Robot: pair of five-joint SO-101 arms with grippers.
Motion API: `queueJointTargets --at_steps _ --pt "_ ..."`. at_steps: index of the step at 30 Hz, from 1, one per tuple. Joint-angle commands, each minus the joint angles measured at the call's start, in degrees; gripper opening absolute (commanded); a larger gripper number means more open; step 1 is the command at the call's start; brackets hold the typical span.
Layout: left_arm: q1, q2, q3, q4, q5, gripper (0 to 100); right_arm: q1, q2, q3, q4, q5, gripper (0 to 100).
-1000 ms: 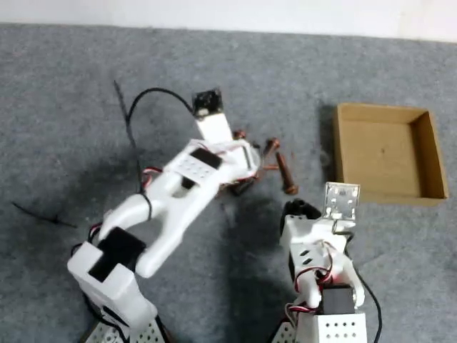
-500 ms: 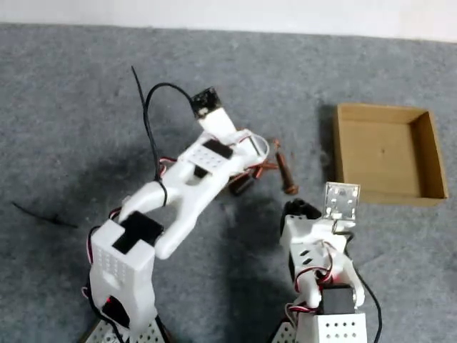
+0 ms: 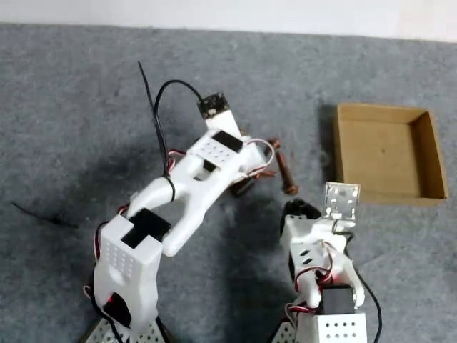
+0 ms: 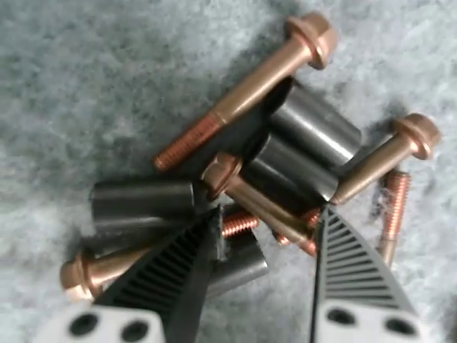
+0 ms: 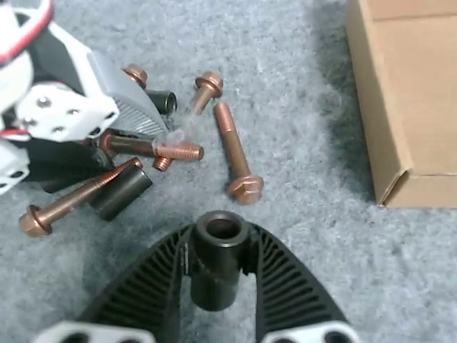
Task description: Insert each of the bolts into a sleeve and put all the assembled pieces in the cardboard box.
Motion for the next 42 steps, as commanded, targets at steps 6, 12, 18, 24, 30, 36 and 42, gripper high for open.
queueJointTargets --at_steps 6,12,18,24,30,36,42 --pt "-3.21 0.31 0.04 1.76 4.04 21 0.57 -0.66 -0.4 -1.63 0.53 0.4" --pt "-2.77 5.23 -4.53 4.4 3.96 14 0.57 -0.66 -0.4 -1.63 0.53 0.4" --pt "-3.03 10.59 -12.7 11.16 3.69 1 0.57 -0.66 -0.4 -1.71 0.53 0.4" --pt "-2.68 11.56 -15.6 15.21 -0.26 0 0.57 -0.66 -0.4 -1.71 0.53 0.4" --pt "-2.68 9.54 -15.43 15.12 -7.47 0 0.48 -0.66 -0.4 -1.71 0.53 0.4" --pt "-3.03 -0.4 -6.29 12.57 -11.25 0 0.31 -0.75 -0.31 -1.89 3.78 0.4" --pt "-2.77 -15.78 12.44 -1.49 -13.27 0 0.31 -0.75 -0.31 -1.89 3.96 0.4"
